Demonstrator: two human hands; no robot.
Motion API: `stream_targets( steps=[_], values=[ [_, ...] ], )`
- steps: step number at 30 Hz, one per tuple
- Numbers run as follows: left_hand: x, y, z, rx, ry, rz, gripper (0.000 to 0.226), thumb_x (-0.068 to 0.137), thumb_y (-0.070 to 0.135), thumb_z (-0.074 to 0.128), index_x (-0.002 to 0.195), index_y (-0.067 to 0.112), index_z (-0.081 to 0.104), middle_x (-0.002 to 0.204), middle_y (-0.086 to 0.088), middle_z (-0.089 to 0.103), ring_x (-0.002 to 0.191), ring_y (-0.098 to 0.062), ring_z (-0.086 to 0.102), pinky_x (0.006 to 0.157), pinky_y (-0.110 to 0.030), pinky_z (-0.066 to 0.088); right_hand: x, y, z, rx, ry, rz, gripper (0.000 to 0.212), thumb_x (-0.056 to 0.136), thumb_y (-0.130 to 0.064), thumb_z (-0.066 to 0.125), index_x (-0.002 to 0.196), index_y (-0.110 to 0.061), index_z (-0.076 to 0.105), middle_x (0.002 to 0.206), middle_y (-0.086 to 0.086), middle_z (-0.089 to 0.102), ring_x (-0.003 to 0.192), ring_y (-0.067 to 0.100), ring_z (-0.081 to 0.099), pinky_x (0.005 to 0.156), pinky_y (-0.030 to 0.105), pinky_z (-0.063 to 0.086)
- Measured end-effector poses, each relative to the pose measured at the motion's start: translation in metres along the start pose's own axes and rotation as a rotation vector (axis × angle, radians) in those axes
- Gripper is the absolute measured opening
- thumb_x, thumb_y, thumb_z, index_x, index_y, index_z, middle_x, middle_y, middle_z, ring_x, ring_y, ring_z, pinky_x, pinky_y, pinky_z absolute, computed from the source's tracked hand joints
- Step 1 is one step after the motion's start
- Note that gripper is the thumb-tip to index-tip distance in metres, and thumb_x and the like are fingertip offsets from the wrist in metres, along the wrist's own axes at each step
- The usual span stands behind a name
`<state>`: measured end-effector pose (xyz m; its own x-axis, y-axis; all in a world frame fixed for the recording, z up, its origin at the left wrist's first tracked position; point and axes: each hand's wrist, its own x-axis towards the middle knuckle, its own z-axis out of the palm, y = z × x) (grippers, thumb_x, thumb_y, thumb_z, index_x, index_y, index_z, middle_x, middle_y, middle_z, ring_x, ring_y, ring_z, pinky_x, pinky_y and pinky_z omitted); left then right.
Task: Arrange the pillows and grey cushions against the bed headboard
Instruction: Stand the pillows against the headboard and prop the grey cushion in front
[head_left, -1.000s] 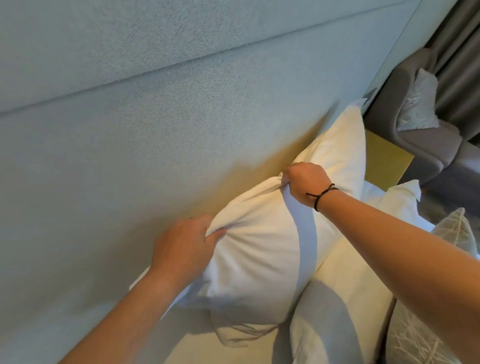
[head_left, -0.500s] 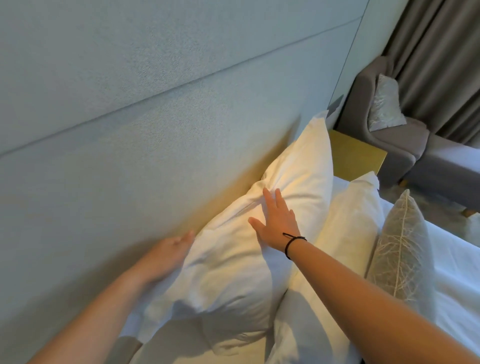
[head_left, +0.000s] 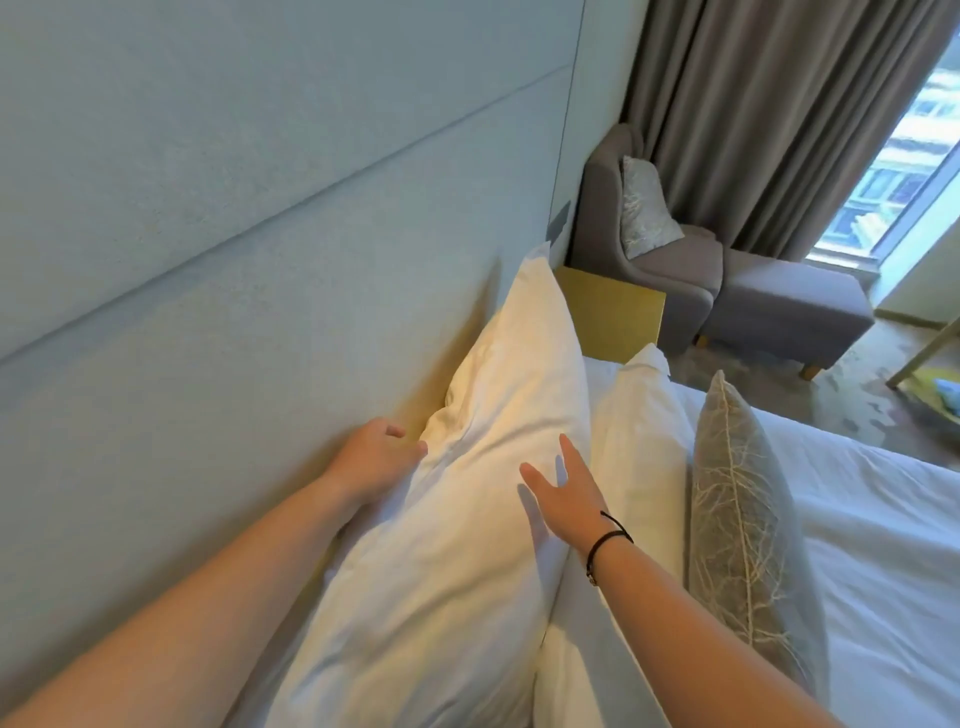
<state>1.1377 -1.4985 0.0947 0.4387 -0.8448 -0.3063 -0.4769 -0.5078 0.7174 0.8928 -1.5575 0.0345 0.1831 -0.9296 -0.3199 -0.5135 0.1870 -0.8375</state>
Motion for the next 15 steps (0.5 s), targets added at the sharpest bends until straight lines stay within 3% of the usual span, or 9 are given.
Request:
stream_targets(
  steps=[3,6,7,10,13,15],
  values=[
    [0.044,0.039,0.013,-0.061,-0.069,0.018,0.053,0.085,0.034,0.072,0.131,0.014,0.053,0.104,-0.007,0.07,0.076,-0.016,0.065,0.059,-0.025,0.046,0.012,0.007,-0.002,-0.005,0.017,0.015,0.084,0.088,-0.058,0.057,0.154,-0.039,0.009,0.163,-0.011,0.008,0.147,0.011,0.017,0.114,0.035,0.023],
    [0.081,0.068,0.032,-0.162,-0.154,-0.026,0.057,0.087,0.03,0.068,0.136,0.014,0.044,0.068,-0.003,0.066,0.046,-0.013,0.054,0.043,-0.021,0.043,0.026,0.011,-0.001,0.024,0.008,0.008,0.085,0.087,-0.061,0.056,0.153,-0.041,0.008,0.163,-0.015,0.005,0.148,0.007,0.013,0.116,0.033,0.021],
    [0.092,0.076,0.04,-0.179,-0.183,-0.035,0.058,0.087,0.03,0.066,0.137,0.013,0.042,0.065,-0.004,0.065,0.048,-0.015,0.055,0.046,-0.023,0.045,0.029,0.012,0.001,0.045,0.0,0.004,0.085,0.086,-0.062,0.056,0.153,-0.042,0.007,0.163,-0.016,0.004,0.147,0.005,0.012,0.117,0.033,0.02],
    [0.119,0.093,0.063,-0.098,-0.196,-0.014,0.043,0.089,0.037,0.066,0.121,0.012,0.052,0.096,-0.009,0.067,0.084,-0.027,0.066,0.073,-0.033,0.053,0.042,0.014,0.003,0.091,-0.002,0.005,0.086,0.084,-0.064,0.057,0.152,-0.046,0.007,0.162,-0.018,0.003,0.147,0.003,0.011,0.118,0.034,0.021],
    [0.14,0.103,0.076,-0.097,-0.143,-0.007,0.029,0.092,0.03,0.065,0.084,0.003,0.06,0.073,-0.016,0.064,0.068,-0.03,0.062,0.067,-0.034,0.048,0.054,0.015,0.0,0.114,0.017,-0.004,0.085,0.085,-0.063,0.058,0.152,-0.046,0.007,0.162,-0.018,0.005,0.147,0.003,0.012,0.118,0.035,0.022],
    [0.15,0.107,0.073,-0.025,-0.04,0.054,0.035,0.093,0.025,0.064,0.088,-0.009,0.066,0.084,-0.028,0.068,0.081,-0.04,0.066,0.074,-0.04,0.051,0.062,0.016,-0.002,0.119,0.038,-0.004,0.085,0.085,-0.062,0.058,0.152,-0.046,0.008,0.162,-0.018,0.006,0.146,0.003,0.014,0.118,0.034,0.021]
  ],
)
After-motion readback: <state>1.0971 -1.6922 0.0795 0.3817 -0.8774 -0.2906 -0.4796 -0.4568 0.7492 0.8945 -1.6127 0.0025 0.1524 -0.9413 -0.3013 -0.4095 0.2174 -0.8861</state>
